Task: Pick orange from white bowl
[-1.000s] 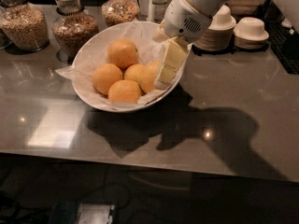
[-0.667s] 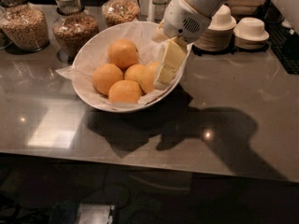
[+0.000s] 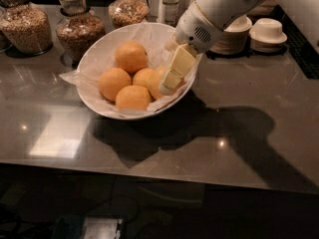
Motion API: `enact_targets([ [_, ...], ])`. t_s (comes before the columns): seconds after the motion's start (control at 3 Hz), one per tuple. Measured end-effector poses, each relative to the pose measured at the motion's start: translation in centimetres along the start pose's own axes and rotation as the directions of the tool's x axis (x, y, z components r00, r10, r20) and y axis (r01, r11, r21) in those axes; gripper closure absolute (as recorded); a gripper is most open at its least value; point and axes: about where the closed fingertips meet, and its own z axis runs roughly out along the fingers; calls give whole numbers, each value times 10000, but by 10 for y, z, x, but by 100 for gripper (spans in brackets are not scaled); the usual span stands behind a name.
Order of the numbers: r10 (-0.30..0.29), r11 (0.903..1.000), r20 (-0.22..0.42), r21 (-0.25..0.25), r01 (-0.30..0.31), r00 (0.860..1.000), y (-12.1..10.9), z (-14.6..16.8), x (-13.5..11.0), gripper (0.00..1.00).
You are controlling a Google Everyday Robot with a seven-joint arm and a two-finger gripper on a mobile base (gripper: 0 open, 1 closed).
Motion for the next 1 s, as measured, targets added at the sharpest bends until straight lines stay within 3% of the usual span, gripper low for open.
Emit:
enact_targets([
  [0.33, 719, 9974, 537, 29, -721, 9960, -3, 8, 4, 0],
  [0.67, 1180, 9923, 600, 310, -1200, 9912, 1, 9, 2, 0],
  [1.0, 1783, 9782, 131, 1060, -1786, 9839, 8, 14, -1, 0],
])
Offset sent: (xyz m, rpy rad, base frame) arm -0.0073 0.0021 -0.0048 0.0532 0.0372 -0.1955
